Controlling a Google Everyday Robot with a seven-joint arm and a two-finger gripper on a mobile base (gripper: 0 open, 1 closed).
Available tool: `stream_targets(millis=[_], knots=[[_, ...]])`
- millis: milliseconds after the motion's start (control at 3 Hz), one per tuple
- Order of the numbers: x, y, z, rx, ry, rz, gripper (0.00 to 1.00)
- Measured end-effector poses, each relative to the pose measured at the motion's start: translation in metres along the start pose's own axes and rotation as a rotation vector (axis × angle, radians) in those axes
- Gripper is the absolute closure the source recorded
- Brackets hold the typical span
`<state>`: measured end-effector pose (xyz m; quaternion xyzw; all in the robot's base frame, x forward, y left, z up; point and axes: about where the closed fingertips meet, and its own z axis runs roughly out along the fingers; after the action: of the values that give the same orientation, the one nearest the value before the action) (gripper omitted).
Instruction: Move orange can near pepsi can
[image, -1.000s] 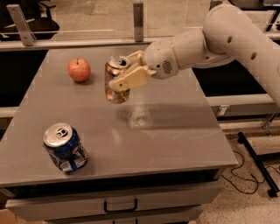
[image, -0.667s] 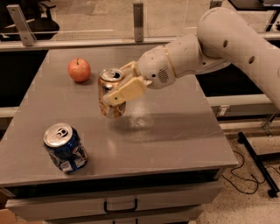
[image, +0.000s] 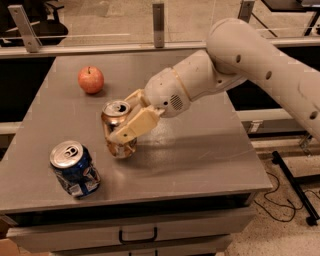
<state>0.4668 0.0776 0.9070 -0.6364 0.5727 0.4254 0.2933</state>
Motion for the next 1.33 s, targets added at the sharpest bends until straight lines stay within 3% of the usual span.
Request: stream_targets(millis=[667,1000,1333], knots=[[0.013,0.016,0.028,-0.102,0.032,-0.035,0.36],[0.014,0.023,0.036,-0.125,0.038,-0.046,0.12],[0.014,0.030,0.038,-0.135,0.039,-0.050,0.00]])
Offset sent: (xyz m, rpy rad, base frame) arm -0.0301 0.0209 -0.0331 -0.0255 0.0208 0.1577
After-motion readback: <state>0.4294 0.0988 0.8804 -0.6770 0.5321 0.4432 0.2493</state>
